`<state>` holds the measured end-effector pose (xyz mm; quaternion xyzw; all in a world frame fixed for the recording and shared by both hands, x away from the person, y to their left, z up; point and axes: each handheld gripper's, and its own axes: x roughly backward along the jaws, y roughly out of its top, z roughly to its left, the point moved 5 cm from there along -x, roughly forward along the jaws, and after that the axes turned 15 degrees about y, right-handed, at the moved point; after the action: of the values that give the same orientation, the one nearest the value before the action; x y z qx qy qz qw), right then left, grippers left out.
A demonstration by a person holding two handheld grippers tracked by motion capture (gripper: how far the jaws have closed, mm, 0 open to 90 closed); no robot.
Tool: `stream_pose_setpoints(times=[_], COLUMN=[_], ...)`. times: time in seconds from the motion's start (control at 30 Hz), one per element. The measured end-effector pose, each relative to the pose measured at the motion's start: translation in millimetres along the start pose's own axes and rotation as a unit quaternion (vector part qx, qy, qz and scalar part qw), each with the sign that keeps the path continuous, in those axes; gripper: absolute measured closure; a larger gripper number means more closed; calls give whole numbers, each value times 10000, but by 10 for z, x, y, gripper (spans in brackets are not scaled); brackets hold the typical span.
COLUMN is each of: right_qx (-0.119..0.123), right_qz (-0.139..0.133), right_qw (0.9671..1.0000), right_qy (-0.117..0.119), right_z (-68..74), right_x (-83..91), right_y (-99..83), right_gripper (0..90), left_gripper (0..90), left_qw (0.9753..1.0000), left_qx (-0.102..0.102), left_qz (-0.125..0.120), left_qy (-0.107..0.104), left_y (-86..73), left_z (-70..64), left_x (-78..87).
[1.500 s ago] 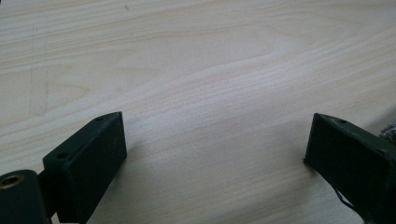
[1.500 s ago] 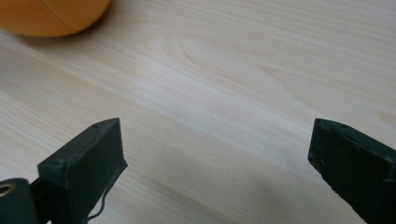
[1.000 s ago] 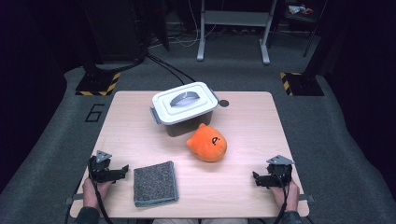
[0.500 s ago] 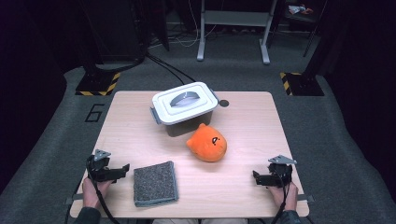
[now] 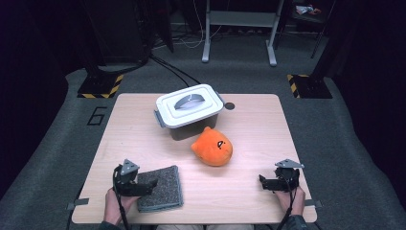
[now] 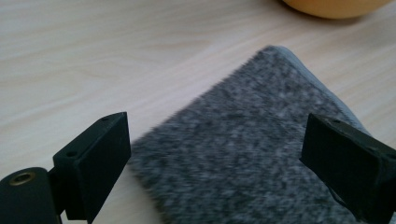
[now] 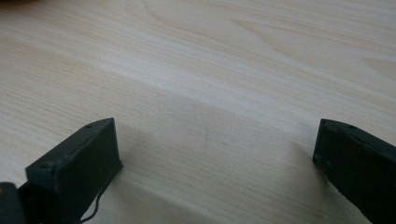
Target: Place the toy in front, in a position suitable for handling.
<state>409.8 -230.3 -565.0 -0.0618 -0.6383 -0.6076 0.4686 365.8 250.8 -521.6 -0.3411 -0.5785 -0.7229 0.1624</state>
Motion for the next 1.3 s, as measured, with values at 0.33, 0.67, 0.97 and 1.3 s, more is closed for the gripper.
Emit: stream_pose_setpoints(times=[0.33, 0.67, 0.97, 1.3], right_qx=[4, -36, -37, -38], right_qz=[-2, -15, -18, -22], right_qw=[10000, 10000, 10000, 10000], right_qy=[1, -28, -34, -36], right_z=[0, -2, -3, -5], right_x=[0, 0, -1, 1], right_y=[0, 2, 2, 2], right_gripper=[0, 1, 2, 5], left_gripper=[83, 342, 710, 760], left_qw=[9966, 9965, 9956, 9939], left_qx=[-579, -711, -911, -1084], left_qz=[545, 384, 170, -58], left_qy=[234, 216, 128, -206], left_y=[-225, -218, -196, -125], left_z=[-344, -437, -463, -532], left_x=[-194, -140, -138, -74])
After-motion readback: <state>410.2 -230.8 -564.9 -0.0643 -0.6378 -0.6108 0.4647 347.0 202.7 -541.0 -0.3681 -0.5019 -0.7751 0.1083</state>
